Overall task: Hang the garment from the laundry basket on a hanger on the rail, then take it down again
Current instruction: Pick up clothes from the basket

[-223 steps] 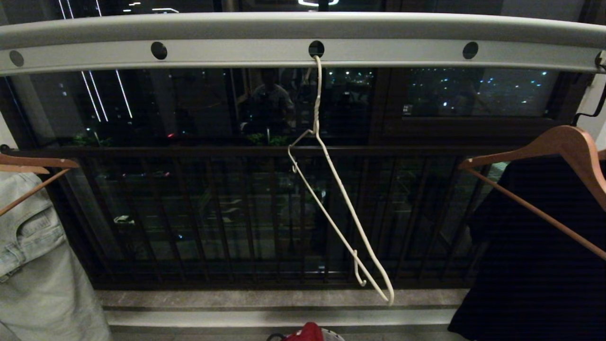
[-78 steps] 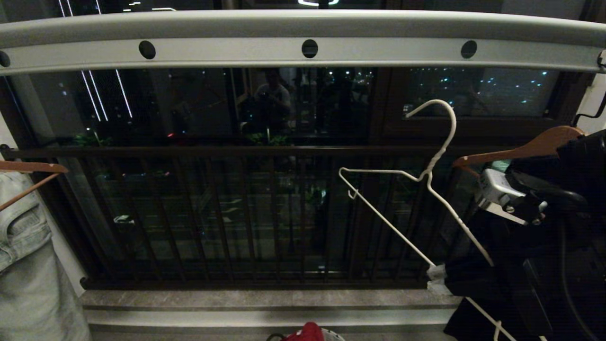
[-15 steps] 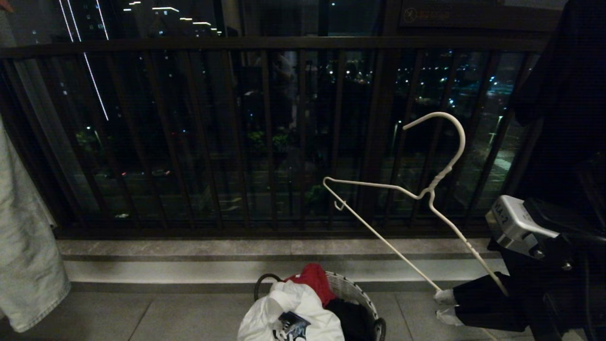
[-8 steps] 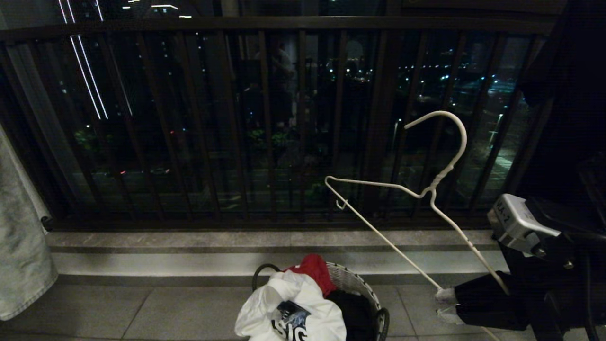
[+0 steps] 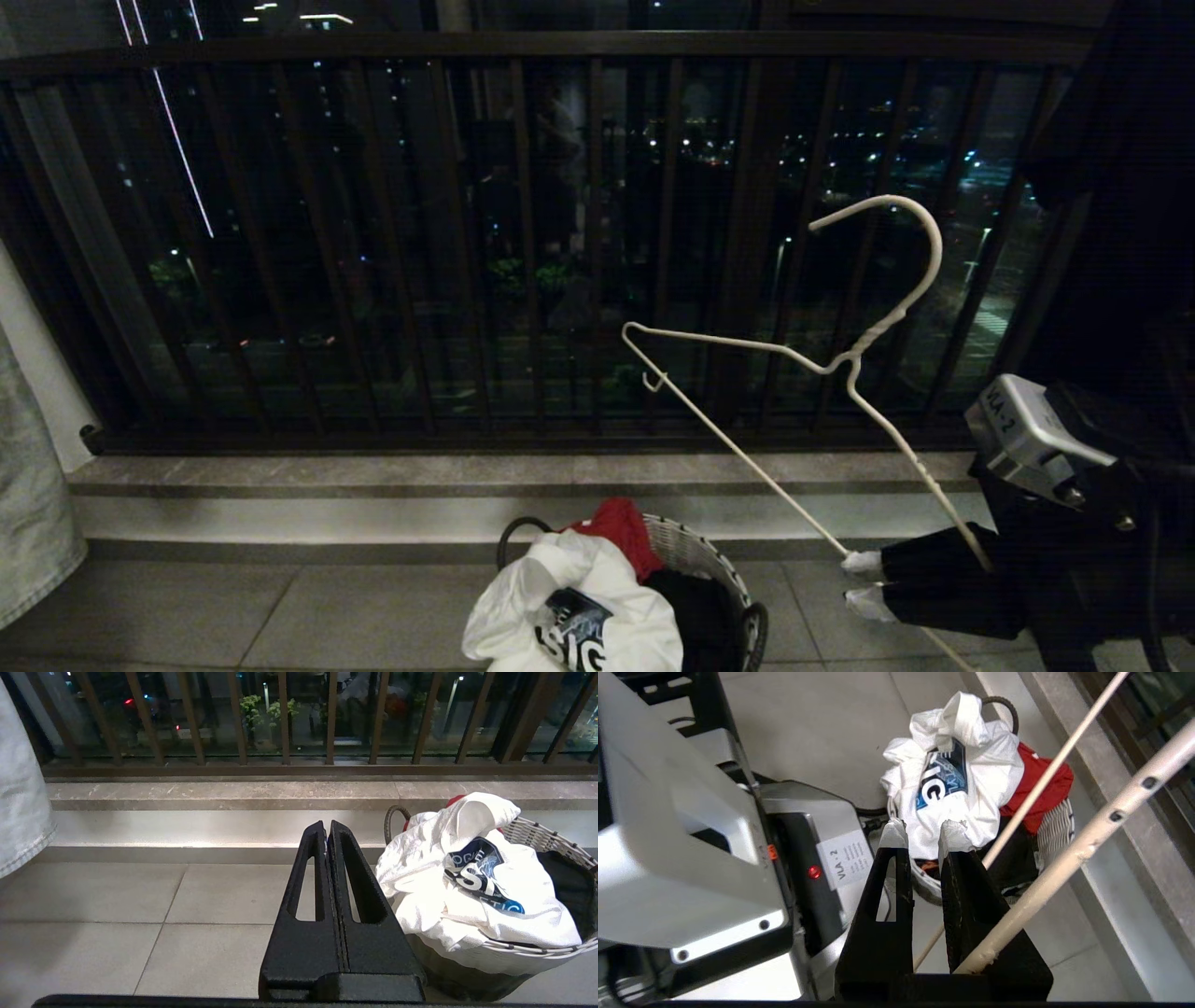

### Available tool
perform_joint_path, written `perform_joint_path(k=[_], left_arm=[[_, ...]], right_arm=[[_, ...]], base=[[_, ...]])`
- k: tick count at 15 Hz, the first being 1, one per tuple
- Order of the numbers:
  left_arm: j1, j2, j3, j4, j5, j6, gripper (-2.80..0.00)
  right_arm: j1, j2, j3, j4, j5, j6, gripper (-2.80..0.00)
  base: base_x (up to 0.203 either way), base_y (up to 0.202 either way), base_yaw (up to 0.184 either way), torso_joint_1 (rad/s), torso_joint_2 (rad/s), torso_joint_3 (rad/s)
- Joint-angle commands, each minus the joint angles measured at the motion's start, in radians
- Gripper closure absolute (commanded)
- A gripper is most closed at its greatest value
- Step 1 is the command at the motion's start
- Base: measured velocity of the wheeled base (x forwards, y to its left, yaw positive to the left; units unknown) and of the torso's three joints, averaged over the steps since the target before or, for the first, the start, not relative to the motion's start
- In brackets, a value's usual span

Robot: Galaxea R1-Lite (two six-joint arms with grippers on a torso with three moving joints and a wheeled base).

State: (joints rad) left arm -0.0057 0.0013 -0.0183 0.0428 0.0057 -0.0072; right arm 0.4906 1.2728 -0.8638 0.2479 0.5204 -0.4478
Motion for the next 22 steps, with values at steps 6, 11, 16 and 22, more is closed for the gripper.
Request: perform_joint_path(k=[6, 11, 16, 22], left_arm=[[0.000, 0.000, 0.000, 0.000, 0.000, 0.000, 0.00], [0.000, 0.000, 0.000, 0.000, 0.000, 0.000, 0.00], [0.000, 0.000, 0.000, 0.000, 0.000, 0.001, 0.00], [0.000, 0.000, 0.000, 0.000, 0.000, 0.004, 0.00]], right_arm=[[-0.003, -0.003, 0.064, -0.067, 0.003, -0.006, 0.00], [-0.006, -0.013, 0.068, -0.070, 0.003, -0.004, 0.00], [-0.007, -0.013, 0.068, -0.070, 0.001, -0.005, 0.00], [-0.011, -0.046, 0.073, -0.082, -0.003, -0.005, 0.00]], base=[[0.000, 0.000, 0.000, 0.000, 0.00, 0.000], [0.000, 0.000, 0.000, 0.000, 0.00, 0.000], [0.000, 0.000, 0.000, 0.000, 0.00, 0.000], [0.000, 0.000, 0.000, 0.000, 0.00, -0.029]])
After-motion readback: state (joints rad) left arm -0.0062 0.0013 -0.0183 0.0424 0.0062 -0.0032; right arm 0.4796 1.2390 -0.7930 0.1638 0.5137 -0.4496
